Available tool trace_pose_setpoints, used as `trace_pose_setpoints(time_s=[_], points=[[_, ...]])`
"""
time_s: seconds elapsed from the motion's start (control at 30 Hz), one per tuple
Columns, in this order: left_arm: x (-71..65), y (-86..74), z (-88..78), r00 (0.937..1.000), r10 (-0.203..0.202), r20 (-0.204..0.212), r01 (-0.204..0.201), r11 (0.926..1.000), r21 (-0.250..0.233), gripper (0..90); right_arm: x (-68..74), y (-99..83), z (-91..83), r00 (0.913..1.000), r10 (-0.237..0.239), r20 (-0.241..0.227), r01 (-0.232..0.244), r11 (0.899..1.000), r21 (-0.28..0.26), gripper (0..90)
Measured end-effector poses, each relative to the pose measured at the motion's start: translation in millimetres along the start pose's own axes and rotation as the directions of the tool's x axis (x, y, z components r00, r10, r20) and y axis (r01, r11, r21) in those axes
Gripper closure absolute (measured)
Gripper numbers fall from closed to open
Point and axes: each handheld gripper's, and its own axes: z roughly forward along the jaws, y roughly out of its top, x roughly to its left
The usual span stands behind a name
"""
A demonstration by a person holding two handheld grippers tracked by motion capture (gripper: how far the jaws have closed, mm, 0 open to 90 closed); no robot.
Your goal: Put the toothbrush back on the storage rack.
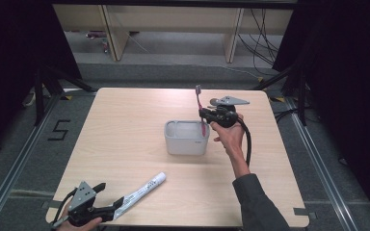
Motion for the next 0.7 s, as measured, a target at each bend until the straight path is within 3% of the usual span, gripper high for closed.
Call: trace_pose_setpoints(time_s=[0.1, 0.13, 0.17, 0.2, 0.27, 0.33, 0.37, 0.47, 0.5, 0.53, 0.7], points=[[-0.5, 0.0, 0.3, 1.0000, -0.005, 0.000, 0.005, 1.0000, -0.005, 15.3, 1.2, -4.3, 1.7, 0.9994, 0.035, -0.009, -0.035, 0.999, 0.014, 82.7], [-0.5, 0.0, 0.3, 1.0000, -0.005, 0.000, 0.005, 1.0000, -0.005, 15.3, 1.2, -4.3, 1.7, 0.9994, 0.035, -0.009, -0.035, 0.999, 0.014, 82.7], [-0.4, -0.1, 0.5, 1.0000, -0.005, 0.000, 0.005, 1.0000, -0.005, 15.3, -0.8, -6.7, 3.6, 1.0000, 0.002, -0.009, -0.002, 1.000, 0.004, 82.6], [-0.6, 0.0, 0.3, 1.0000, -0.005, -0.003, 0.005, 1.0000, -0.002, 15.3, 0.3, -7.7, 3.1, 0.9997, 0.024, -0.002, -0.024, 1.000, 0.008, 82.6], [-0.6, 0.0, 0.2, 1.0000, -0.004, -0.002, 0.004, 1.0000, -0.001, 15.3, -0.7, -9.0, 4.3, 0.9999, 0.008, -0.008, -0.008, 1.000, 0.008, 82.6], [-0.6, 0.0, 0.2, 1.0000, -0.005, -0.003, 0.005, 1.0000, -0.002, 15.3, 0.9, -10.7, 3.7, 0.9993, 0.036, -0.006, -0.036, 0.999, 0.022, 82.5], [-0.6, 0.0, 0.3, 1.0000, -0.005, -0.002, 0.005, 1.0000, -0.002, 15.3, -0.6, -11.9, 5.2, 0.9999, 0.013, -0.011, -0.013, 1.000, 0.013, 82.5], [-0.4, 0.0, 0.2, 1.0000, -0.003, 0.000, 0.003, 1.0000, -0.001, 15.3, 0.1, -13.7, 4.4, 0.9998, 0.019, 0.002, -0.019, 1.000, 0.022, 82.4], [-0.5, -0.1, 0.5, 1.0000, -0.004, 0.000, 0.004, 1.0000, -0.004, 15.3, -0.6, -16.0, 5.8, 0.9998, 0.013, -0.016, -0.013, 1.000, 0.023, 82.3], [-0.7, 0.0, 0.2, 1.0000, -0.005, -0.003, 0.005, 1.0000, 0.000, 15.3, 0.5, -16.8, 5.4, 0.9992, 0.037, -0.013, -0.037, 0.999, 0.030, 82.2], [-0.5, 0.0, 0.0, 1.0000, -0.002, -0.002, 0.002, 1.0000, 0.002, 15.3, -0.2, -19.6, 5.2, 0.9997, 0.018, -0.018, -0.018, 1.000, 0.023, 81.9]])
